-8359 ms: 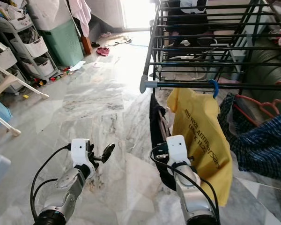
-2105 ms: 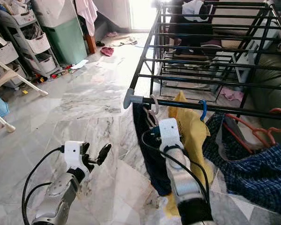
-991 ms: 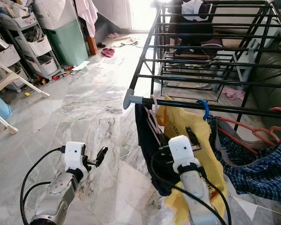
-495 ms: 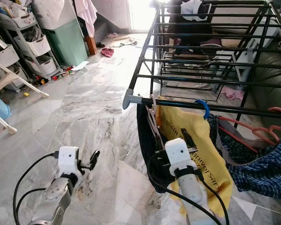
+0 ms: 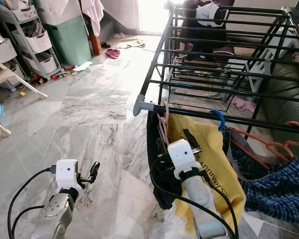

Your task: Hang hanger

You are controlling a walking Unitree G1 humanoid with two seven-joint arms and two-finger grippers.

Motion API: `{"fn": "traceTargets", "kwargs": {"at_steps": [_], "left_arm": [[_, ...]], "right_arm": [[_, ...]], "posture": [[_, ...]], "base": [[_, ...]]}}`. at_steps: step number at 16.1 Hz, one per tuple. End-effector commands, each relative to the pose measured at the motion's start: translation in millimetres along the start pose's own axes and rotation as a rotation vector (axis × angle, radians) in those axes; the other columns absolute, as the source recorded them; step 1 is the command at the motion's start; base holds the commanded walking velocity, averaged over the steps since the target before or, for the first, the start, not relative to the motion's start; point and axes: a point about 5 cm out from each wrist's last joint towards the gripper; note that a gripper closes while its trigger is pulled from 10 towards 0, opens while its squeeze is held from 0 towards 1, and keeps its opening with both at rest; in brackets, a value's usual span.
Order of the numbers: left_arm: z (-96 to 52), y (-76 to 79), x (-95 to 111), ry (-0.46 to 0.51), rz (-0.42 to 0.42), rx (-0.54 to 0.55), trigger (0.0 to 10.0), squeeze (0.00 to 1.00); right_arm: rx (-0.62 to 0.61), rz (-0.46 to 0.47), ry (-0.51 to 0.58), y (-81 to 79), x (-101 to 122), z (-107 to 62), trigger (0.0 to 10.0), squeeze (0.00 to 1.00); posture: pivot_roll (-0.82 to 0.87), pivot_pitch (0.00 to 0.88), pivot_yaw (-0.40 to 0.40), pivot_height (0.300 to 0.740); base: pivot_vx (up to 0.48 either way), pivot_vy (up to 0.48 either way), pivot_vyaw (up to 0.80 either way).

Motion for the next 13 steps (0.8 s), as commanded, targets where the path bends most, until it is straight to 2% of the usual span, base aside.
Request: {"fn": "traceTargets", "kwargs": {"at_steps": [1,3,13], "left_arm": [[-0.2,-1.9,4.3,0.014,0.023,0.009,10.0,0.0],[0.8,-2.7,4.7,0.006,0.032,0.01,10.0,0.0],[6.3,1.7,7.1,-0.005,0.052,-0.011,10.0,0.0]], "right_arm": [[0.009,0.009,0.0,-2.6,0.9,1.0,10.0,0.0],[0.006,0.022,-0.012,-4.7,-0.7,-0.1,10.0,0.0],[-0.005,0.042,-0.026,-6.6,-1.7,-1.7,10.0,0.0]], "posture": [[-0.1,0.0,0.031,0.74],[-0.1,0.0,0.037,0.74],[-0.13,0.0,0.071,0.74]], "base": [[0.0,0.0,0.0],[0.0,0.0,0.0],[-0.259,0.0,0.0]]}}
Point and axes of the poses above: a point about 5 cm out from each wrist's last joint towards the gripper, its own z axis pointing out of the wrist towards the gripper, its own x axis along the axis of the wrist's last joint, y = z × x, and after that the axes turned 15 degrees about -z, right-handed
